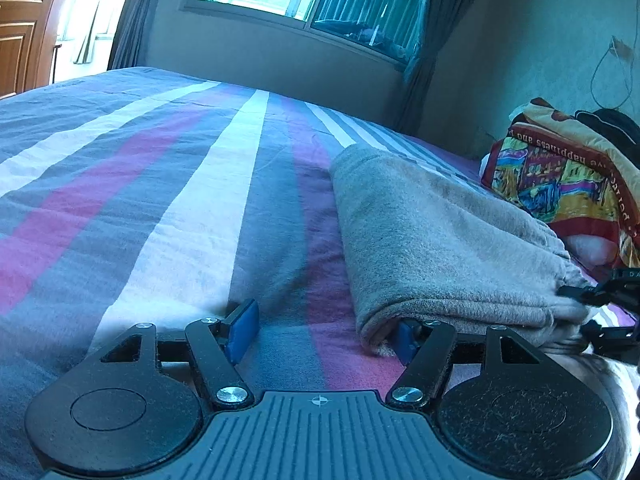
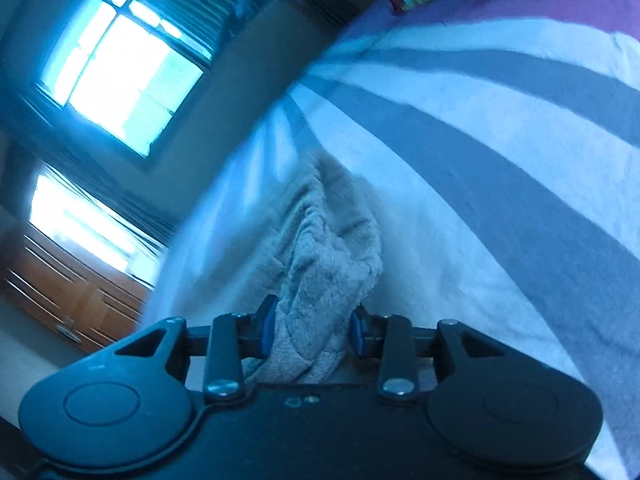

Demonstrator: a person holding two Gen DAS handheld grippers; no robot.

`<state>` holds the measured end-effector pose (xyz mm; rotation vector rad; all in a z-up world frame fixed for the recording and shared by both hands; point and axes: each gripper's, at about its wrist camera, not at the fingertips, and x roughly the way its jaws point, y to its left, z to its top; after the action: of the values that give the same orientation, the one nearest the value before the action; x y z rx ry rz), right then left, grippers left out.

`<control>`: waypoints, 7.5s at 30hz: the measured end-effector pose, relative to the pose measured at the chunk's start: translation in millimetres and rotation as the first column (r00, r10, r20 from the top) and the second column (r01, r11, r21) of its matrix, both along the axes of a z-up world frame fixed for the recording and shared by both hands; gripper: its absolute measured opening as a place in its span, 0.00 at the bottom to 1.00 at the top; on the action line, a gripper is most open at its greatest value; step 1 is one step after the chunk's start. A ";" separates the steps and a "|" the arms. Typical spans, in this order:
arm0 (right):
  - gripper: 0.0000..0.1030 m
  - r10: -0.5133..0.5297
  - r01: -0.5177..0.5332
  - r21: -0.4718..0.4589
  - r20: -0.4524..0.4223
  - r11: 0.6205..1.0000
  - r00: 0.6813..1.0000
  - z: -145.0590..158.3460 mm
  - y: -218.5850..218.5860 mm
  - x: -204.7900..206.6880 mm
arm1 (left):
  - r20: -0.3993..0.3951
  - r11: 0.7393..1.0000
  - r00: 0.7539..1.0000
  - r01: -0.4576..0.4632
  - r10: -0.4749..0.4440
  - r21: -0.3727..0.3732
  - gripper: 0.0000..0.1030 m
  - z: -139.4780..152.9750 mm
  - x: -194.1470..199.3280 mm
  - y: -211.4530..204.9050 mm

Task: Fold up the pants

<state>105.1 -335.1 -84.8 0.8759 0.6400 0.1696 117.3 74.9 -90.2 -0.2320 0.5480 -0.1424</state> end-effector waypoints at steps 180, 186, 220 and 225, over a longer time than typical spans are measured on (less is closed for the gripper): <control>0.93 0.483 -0.473 -0.238 -0.019 0.848 0.875 35.9 35.0 218.6 | -0.108 0.991 0.989 0.094 -0.104 -0.093 0.52 32.8 157.6 37.8; 1.00 0.391 -0.299 -0.443 0.131 0.845 0.911 79.3 30.8 105.8 | -0.043 0.996 0.995 0.086 -0.086 -0.016 0.52 65.7 52.7 6.9; 1.00 0.245 0.032 -0.677 0.309 0.735 0.919 105.3 66.5 -102.6 | 0.127 0.993 0.992 0.013 -0.028 0.119 1.00 114.0 -153.1 -51.5; 1.00 0.249 0.031 -0.678 0.312 0.735 0.917 106.9 68.9 -102.0 | 0.131 0.994 0.991 0.017 -0.032 0.112 1.00 115.3 -153.8 -52.6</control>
<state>3.1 -266.2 22.1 0.0780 0.3312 0.1935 -36.5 22.3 25.2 -0.1068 0.4252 -0.1494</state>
